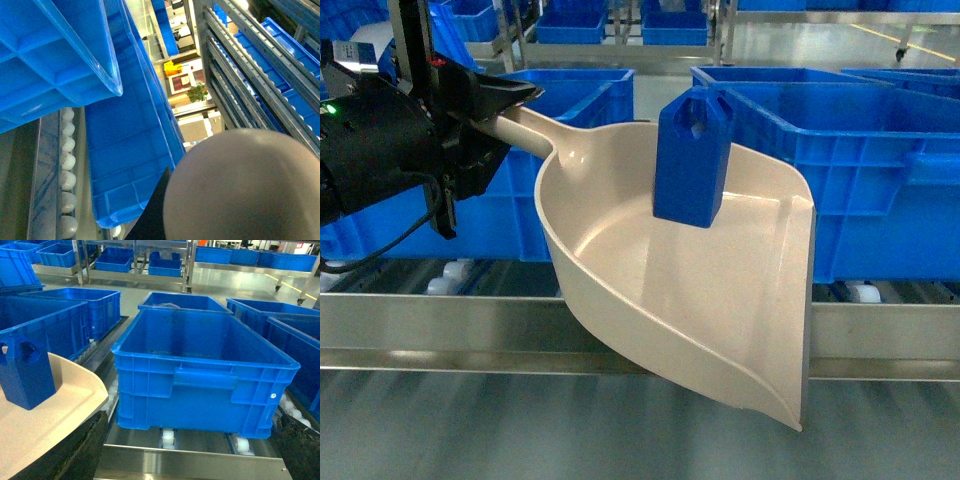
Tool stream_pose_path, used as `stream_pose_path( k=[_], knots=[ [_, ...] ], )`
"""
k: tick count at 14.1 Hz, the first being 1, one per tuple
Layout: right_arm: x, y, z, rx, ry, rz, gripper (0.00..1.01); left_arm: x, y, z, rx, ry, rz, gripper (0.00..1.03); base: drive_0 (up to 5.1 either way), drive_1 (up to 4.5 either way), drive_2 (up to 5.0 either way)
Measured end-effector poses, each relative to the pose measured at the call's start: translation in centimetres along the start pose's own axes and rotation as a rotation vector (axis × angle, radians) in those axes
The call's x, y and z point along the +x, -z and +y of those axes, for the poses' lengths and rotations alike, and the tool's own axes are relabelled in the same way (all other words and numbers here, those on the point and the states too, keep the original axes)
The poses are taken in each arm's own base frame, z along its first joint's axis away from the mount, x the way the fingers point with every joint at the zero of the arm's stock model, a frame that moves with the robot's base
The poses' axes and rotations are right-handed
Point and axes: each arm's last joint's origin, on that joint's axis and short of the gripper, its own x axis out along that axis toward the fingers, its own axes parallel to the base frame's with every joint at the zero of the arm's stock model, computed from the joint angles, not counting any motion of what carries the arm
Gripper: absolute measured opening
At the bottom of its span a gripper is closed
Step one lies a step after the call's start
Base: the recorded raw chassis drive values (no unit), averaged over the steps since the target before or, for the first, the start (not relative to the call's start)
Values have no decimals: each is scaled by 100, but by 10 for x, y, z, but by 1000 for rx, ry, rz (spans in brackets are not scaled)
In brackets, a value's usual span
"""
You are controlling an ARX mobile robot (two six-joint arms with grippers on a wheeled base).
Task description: Place part in tray to right shelf
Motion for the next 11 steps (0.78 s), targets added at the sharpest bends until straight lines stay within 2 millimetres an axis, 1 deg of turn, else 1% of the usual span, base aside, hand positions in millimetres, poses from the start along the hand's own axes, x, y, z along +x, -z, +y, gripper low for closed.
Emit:
stream_pose_path(
  k=[11],
  knots=[
    [0,0,0,0,0,0,98,0,0,0,0,0,0,14,0,0,0]
  ],
)
